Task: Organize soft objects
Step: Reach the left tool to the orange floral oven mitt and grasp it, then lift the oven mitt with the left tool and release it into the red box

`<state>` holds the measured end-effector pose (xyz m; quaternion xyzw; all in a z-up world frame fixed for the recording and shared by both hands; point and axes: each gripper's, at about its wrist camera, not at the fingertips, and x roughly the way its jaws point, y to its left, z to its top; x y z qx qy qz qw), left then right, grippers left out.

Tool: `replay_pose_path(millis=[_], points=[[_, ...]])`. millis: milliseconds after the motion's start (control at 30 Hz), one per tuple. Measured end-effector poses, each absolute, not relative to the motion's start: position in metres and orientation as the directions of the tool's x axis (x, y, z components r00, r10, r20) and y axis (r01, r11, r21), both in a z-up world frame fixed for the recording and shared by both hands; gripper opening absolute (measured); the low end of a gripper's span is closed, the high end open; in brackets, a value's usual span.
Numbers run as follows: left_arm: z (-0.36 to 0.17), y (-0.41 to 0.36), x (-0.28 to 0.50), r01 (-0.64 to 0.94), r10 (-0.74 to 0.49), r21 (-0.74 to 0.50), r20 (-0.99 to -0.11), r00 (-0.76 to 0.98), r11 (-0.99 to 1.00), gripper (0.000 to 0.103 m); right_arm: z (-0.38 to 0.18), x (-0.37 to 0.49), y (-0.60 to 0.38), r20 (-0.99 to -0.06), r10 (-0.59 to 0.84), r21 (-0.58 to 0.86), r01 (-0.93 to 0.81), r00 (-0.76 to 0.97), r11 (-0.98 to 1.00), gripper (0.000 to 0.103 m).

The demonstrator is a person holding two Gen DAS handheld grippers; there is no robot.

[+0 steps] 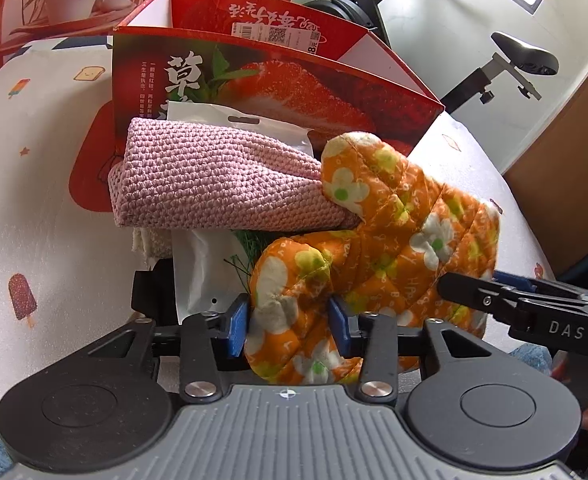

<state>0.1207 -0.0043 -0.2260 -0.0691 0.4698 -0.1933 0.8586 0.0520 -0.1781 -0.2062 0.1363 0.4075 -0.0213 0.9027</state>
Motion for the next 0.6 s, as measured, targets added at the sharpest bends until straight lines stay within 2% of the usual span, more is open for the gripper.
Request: replay_pose_path(millis=[133, 200, 333, 467, 600], points=[[-0.225, -0.005, 0.12, 0.269, -0.397, -0.299, -0.779, 0.485, 0.916, 0.043, -0.201, 0.053, -0.173, -0.74, 0.084, 0.217, 0.118, 0.667, 0.969, 0.05], [-0.22, -0.006, 0.116, 0.281, -0.394, -0.286, -0.771, 0.5, 0.916, 0.03, -0.199, 0.052, -0.174, -0.736, 0.092, 0.225, 0.114, 0.671, 0.968, 0.041], [-0.211, -0.005, 0.113, 0.299, -0.394, -0.269, -0.75, 0.531, 0.916, 0.022, -0.186, 0.045, -0.173, -0.705, 0.08, 0.204, 0.093, 0.705, 0.974, 0.031], [-0.202, 0.004, 0.11, 0.286, -0.401, -0.285, -0.722, 0.563, 0.915, 0.019, -0.172, 0.041, -0.172, -0.678, 0.087, 0.184, 0.053, 0.73, 0.982, 0.024], [-0.181, 0.003, 0.111, 0.299, -0.385, -0.249, -0.696, 0.606, 0.921, 0.019, -0.158, 0.044, -0.172, -0.651, 0.108, 0.176, 0.011, 0.751, 0.984, 0.021]])
